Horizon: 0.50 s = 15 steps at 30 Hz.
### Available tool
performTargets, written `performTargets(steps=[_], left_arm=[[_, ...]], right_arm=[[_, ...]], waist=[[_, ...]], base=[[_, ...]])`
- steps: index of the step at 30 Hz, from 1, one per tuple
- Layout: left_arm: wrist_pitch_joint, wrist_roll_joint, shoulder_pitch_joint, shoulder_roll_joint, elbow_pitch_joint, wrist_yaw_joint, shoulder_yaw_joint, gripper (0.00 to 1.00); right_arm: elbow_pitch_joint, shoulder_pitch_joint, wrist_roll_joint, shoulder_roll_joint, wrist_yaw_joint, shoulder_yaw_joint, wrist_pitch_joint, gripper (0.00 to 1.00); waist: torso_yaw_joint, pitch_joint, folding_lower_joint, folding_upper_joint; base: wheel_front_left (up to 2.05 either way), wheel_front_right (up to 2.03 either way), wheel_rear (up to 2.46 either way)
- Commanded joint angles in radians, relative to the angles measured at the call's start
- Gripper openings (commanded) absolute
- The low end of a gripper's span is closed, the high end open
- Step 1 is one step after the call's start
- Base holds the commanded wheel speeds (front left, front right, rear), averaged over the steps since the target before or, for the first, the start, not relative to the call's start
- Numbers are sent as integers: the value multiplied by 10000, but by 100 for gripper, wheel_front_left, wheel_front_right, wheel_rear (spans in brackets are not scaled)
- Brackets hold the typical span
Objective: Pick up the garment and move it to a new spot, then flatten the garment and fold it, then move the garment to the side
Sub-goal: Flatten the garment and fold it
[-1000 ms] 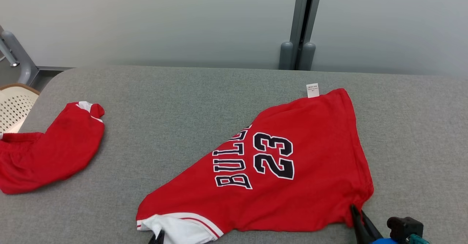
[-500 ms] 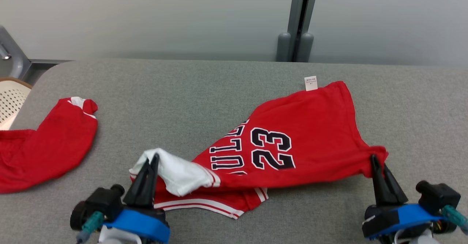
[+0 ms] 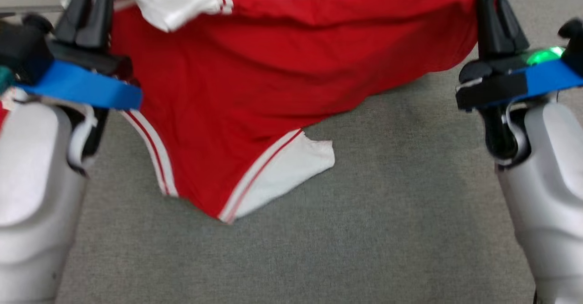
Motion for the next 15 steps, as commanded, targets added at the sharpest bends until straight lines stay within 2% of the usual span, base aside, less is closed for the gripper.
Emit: performTargets(steps=[1,10,15], left_arm=[[23,-59,-376,80,50,-21,-46,0],[181,-697,-4890,755,1608,-18,-605,0],[119,-1021,-6767,702,2571,-18,-1015,0]], right_arm=[[111,-362,142,-59,1,29,40,0],[2735,-5237,1140,-480,1,384,391,0],[3931,-7264,1359,-593,1,677,359,0]], waist=[[166,281,-4,0],[40,1417,-4,0],[10,1570,-4,0]], base=[[0,0,0],[0,0,0],[0,0,0]])
